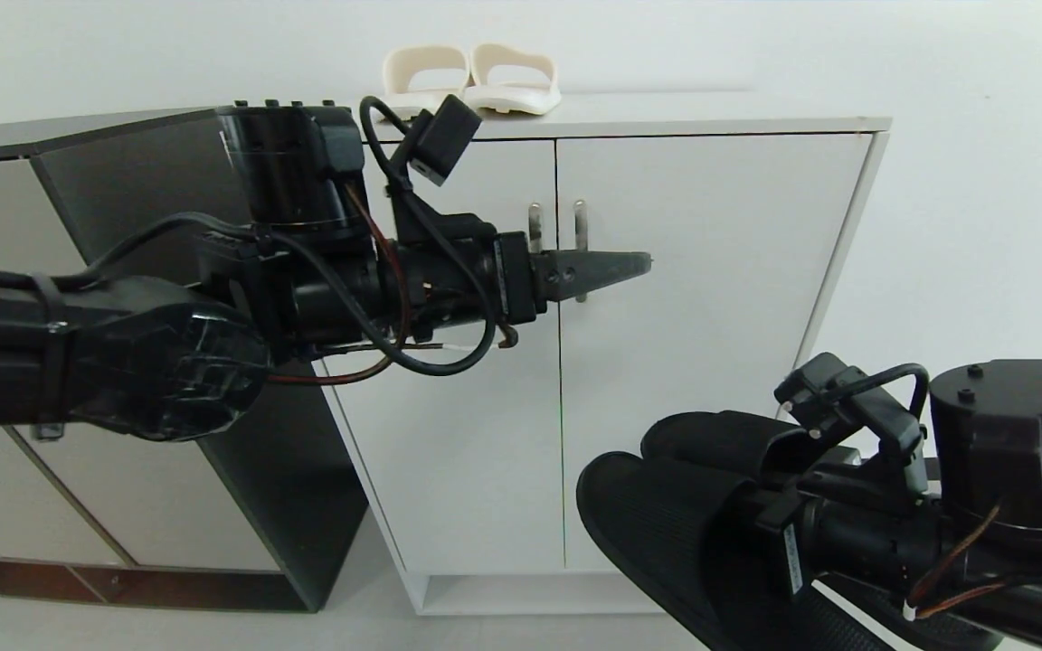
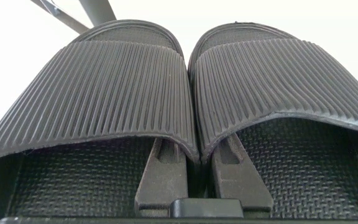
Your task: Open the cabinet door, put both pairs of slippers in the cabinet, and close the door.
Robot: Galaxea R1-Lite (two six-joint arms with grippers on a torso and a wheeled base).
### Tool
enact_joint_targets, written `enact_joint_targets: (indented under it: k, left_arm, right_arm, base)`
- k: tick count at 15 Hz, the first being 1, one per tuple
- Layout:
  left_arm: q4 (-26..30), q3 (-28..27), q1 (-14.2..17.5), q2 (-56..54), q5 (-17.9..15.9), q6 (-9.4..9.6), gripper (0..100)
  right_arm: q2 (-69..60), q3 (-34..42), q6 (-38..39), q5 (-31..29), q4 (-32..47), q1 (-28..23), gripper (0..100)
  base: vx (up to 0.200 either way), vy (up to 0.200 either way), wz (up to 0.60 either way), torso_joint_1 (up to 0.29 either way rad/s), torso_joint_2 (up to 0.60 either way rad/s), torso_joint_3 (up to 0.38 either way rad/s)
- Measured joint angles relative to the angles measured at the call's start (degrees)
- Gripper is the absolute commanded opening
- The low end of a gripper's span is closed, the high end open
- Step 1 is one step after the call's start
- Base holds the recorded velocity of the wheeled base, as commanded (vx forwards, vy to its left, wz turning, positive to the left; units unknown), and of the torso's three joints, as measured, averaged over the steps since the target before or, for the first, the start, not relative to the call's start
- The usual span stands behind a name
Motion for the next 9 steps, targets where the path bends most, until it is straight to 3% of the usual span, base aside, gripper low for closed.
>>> enact_joint_targets:
  k: [9]
  left_arm:
    - [0.59, -9.09, 0.74, 7.97, 7.83, 0.09, 100]
  right_arm:
    - [0.44, 0.17, 0.01, 0.16, -0.12, 0.23, 0]
  base:
    - [0.000, 0.000, 0.00, 0.000, 0.00, 0.000]
